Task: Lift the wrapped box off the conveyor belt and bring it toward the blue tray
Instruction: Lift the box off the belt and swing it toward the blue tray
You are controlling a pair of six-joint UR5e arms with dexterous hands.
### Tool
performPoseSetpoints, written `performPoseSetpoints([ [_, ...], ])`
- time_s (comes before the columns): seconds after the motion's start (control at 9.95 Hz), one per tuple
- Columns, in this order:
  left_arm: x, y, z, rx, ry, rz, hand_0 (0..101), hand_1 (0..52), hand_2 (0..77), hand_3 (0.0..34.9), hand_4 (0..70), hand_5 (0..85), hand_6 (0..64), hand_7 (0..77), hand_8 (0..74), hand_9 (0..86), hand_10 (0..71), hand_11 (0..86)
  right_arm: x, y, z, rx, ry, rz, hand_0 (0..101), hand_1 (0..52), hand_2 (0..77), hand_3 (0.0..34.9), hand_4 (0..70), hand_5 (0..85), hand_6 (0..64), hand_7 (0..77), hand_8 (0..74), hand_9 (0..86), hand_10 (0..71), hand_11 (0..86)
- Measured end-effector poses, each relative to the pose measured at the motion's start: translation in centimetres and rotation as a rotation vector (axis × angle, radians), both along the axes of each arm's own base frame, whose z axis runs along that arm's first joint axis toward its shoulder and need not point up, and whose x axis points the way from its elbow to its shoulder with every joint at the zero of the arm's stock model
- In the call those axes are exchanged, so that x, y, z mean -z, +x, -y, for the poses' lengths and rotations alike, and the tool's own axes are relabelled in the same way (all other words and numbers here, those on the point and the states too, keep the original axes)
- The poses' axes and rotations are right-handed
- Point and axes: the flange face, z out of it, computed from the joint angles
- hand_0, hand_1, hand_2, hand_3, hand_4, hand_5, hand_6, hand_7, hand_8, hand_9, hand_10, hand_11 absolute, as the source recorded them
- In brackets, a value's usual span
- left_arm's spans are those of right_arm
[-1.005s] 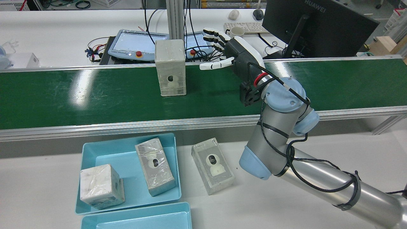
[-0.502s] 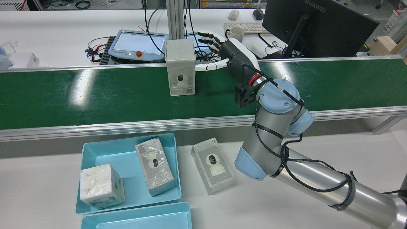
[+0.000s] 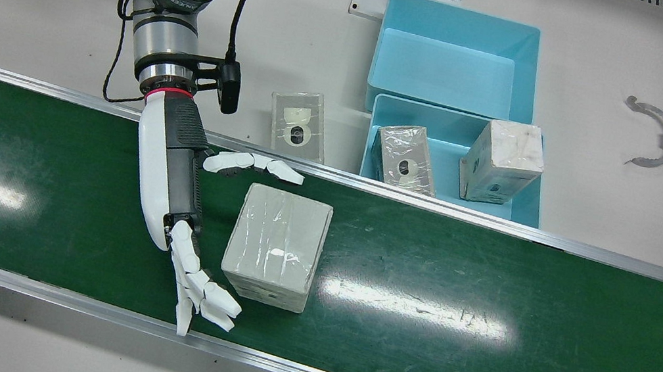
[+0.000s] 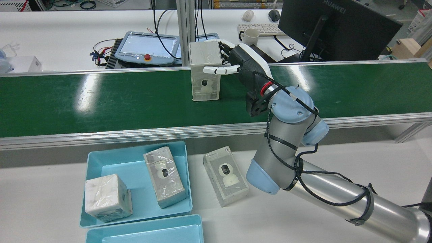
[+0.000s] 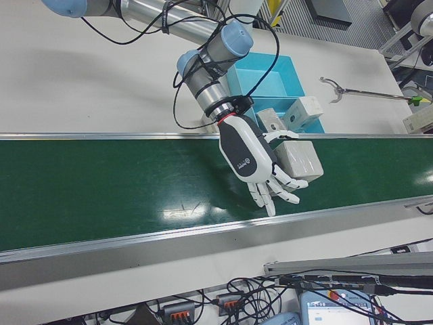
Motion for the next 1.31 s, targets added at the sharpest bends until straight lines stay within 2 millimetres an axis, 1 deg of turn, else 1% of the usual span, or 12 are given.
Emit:
performPoseSetpoints([
  [0.1, 0.0, 0.0, 0.0, 0.0, 0.0, 0.0, 0, 0.0, 0.5, 0.0, 0.5, 0.5, 0.0, 0.5, 0.5, 0.0, 0.5, 0.0, 0.0, -0.1, 0.1, 0.0, 0.004, 0.012, 35, 3.3, 32.7, 29.9, 16.9, 31.1, 4.9, 25.1, 3.8, 9.3, 13.6, 19.6],
  [0.2, 0.0, 0.0, 0.0, 0.0, 0.0, 0.0, 0, 0.0, 0.5, 0.0, 0.5, 0.5, 0.5, 0.5, 0.5, 0.0, 0.5, 0.0, 0.2, -0.1, 0.1, 0.001, 0.009, 0.034, 35, 3.3, 32.7, 29.9, 16.9, 31.1, 4.9, 25.1, 3.8, 9.3, 13.6, 19.6],
  [0.3, 0.0, 0.0, 0.0, 0.0, 0.0, 0.0, 0, 0.0, 0.5, 0.0, 0.0, 0.5, 0.0, 0.5, 0.5, 0.0, 0.5, 0.0, 0.6, 0.1, 0.1, 0.003, 0.015, 0.058, 34, 2.7, 32.7, 27.5, 14.7, 41.5, 20.7, 39.3, 22.9, 27.8, 26.7, 33.3],
  [0.4, 0.0, 0.0, 0.0, 0.0, 0.0, 0.0, 0, 0.0, 0.5, 0.0, 0.0, 0.5, 0.0, 0.5, 0.5, 0.0, 0.5, 0.0, 1.4, 0.5, -0.2, 0.006, 0.03, 0.083, 34, 2.7, 32.7, 27.5, 14.7, 41.5, 20.7, 39.3, 22.9, 27.8, 26.7, 33.3],
  [0.5, 0.0, 0.0, 0.0, 0.0, 0.0, 0.0, 0, 0.0, 0.5, 0.0, 0.0, 0.5, 0.5, 0.5, 0.5, 0.0, 0.0, 0.0, 3.0, 1.0, -0.9, 0.01, 0.06, 0.115, 34, 1.6, 32.2, 20.7, 14.7, 49.6, 28.9, 46.9, 26.7, 44.2, 29.5, 42.0],
  [0.6, 0.0, 0.0, 0.0, 0.0, 0.0, 0.0, 0, 0.0, 0.5, 0.0, 0.5, 0.5, 0.0, 0.5, 0.5, 0.0, 0.0, 0.0, 5.1, 1.1, -2.2, 0.019, 0.109, 0.153, 41, 1.1, 32.7, 13.4, 13.6, 56.2, 33.8, 52.4, 27.3, 42.5, 29.5, 42.0],
  [0.8, 0.0, 0.0, 0.0, 0.0, 0.0, 0.0, 0, 0.0, 0.5, 0.0, 0.5, 0.5, 0.0, 0.5, 0.0, 0.0, 0.5, 0.0, 9.0, 0.1, -6.0, 0.046, 0.205, 0.228, 39, 0.5, 33.3, 14.7, 14.2, 57.3, 35.5, 52.4, 27.3, 44.2, 28.4, 39.8],
  [0.9, 0.0, 0.0, 0.0, 0.0, 0.0, 0.0, 0, 0.0, 0.5, 0.0, 0.5, 0.5, 0.0, 0.5, 0.0, 0.0, 0.5, 0.0, 10.5, -0.8, -8.3, 0.062, 0.233, 0.265, 39, 0.5, 33.3, 14.7, 14.2, 57.3, 35.5, 52.4, 27.3, 44.2, 27.8, 39.8],
  [1.0, 0.0, 0.0, 0.0, 0.0, 0.0, 0.0, 0, 0.0, 0.5, 0.0, 0.5, 0.5, 0.5, 0.5, 0.5, 0.0, 0.5, 0.0, 11.7, -1.8, -10.5, 0.084, 0.254, 0.293, 42, 0.5, 33.3, 16.9, 14.2, 57.3, 35.5, 52.4, 23.5, 42.0, 26.7, 38.2],
  [1.11, 0.0, 0.0, 0.0, 0.0, 0.0, 0.0, 0, 0.0, 0.5, 0.0, 0.5, 0.5, 0.5, 0.5, 0.5, 0.0, 0.5, 0.0, 13.0, -2.7, -12.9, 0.104, 0.278, 0.315, 42, 0.5, 33.3, 16.9, 14.2, 57.3, 35.5, 52.4, 23.5, 42.0, 26.7, 38.2],
  [1.21, 0.0, 0.0, 0.0, 0.0, 0.0, 0.0, 0, 0.0, 0.5, 0.0, 0.5, 0.5, 0.0, 0.5, 0.5, 0.5, 0.5, 0.0, 14.2, -3.3, -15.6, 0.121, 0.3, 0.338, 43, 0.5, 33.3, 20.7, 14.2, 57.3, 34.9, 53.5, 22.9, 37.6, 23.5, 34.4],
  [1.31, 0.0, 0.0, 0.0, 0.0, 0.0, 0.0, 0, 0.0, 0.5, 0.0, 0.5, 0.5, 0.0, 0.5, 0.5, 0.5, 0.5, 0.0, 15.2, -3.7, -18.4, 0.141, 0.321, 0.358, 43, 0.5, 33.3, 20.7, 14.2, 57.3, 34.9, 53.5, 22.9, 37.6, 23.5, 34.4],
])
